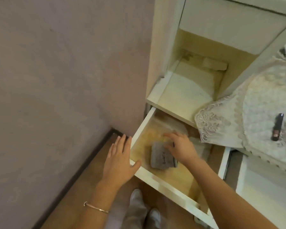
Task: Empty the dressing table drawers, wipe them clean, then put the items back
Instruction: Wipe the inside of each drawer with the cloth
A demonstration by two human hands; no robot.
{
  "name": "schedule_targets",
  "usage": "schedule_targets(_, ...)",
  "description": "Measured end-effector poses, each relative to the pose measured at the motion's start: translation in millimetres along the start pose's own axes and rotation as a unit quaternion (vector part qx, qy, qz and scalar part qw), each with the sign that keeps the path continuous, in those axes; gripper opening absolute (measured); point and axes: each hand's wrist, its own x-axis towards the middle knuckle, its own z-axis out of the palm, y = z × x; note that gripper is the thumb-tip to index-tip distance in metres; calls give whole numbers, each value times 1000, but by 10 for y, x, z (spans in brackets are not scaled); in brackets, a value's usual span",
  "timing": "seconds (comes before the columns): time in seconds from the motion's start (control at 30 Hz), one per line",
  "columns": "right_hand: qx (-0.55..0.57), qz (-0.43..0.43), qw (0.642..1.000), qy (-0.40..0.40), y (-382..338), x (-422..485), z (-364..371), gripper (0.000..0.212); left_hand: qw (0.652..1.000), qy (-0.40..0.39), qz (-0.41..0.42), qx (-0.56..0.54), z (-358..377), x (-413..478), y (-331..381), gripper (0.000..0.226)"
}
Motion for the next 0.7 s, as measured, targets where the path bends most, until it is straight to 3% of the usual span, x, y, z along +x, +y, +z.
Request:
schedule_targets(0.17,-16,37,996,-77,-153,196,463,67,1000,-22,-17,1,224,228,-44,85)
schedule_targets(0.3,22,53,998,-20,-25,158,780,75,998,-21,-41,35,324,261,-2,86)
schedule_targets(0.4,17,38,999,12,121,138,909,71,997,-16,-56,48,353,262,15,87)
schedule_targets(0.53,-10,-72,997,-1,264,130,983,65,997,-2,-80,23,382,297,76,86)
schedule_targets(0.63,-72,-215,973,-35,408,137,1024,56,995,7,-98,24,438,300,121,82)
schedule_targets(0.7,-131,-259,956,-44,457,261,975,51,994,17,-100,46,449,278,130,79)
